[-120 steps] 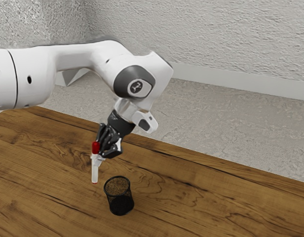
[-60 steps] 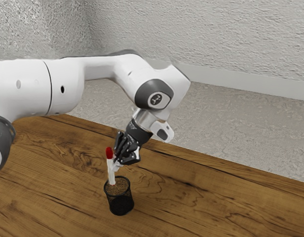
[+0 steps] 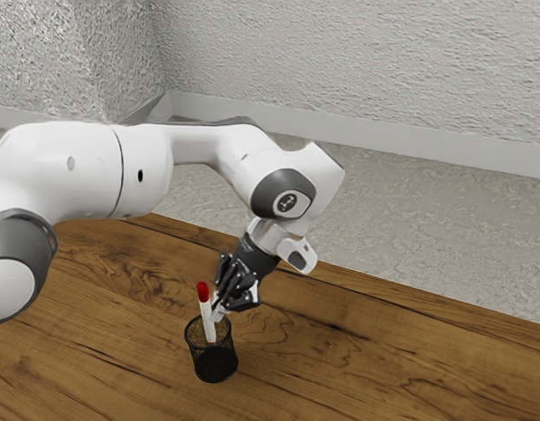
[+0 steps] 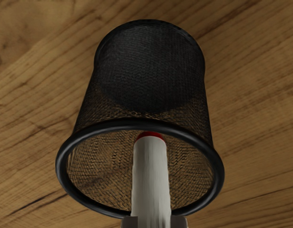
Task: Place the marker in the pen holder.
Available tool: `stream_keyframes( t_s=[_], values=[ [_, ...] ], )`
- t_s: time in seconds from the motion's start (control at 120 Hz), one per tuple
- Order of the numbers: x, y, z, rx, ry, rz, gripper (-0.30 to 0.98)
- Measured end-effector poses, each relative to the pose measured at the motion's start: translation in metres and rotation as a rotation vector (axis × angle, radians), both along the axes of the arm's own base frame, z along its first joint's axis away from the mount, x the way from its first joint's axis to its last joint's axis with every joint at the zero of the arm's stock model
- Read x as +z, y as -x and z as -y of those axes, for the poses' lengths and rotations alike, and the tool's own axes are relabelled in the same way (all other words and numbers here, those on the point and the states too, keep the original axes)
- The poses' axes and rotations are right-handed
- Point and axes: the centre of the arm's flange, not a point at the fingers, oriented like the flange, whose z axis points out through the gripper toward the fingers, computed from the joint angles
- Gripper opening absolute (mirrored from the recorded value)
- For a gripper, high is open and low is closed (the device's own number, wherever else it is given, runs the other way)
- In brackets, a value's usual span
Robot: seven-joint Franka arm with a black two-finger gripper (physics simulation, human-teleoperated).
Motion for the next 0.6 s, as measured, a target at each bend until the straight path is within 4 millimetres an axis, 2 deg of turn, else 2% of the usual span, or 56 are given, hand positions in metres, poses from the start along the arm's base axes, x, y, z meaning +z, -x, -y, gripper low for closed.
stream_keyframes(
  t_s=[0.167,0.35,0.467,0.5,0.533,0.6],
  values=[
    [-0.013,-0.002,-0.001,-0.002,0.006,-0.004,-0.10],
    [-0.016,-0.005,-0.008,0.018,0.029,-0.010,0.30],
    [-0.014,-0.005,-0.007,0.019,0.042,-0.009,0.46],
    [-0.005,-0.005,-0.007,0.019,0.053,0.004,0.49],
    [0.017,-0.008,-0.011,0.027,0.078,0.041,0.52],
    [0.092,-0.003,-0.024,0.039,0.174,0.173,0.57]
  ],
)
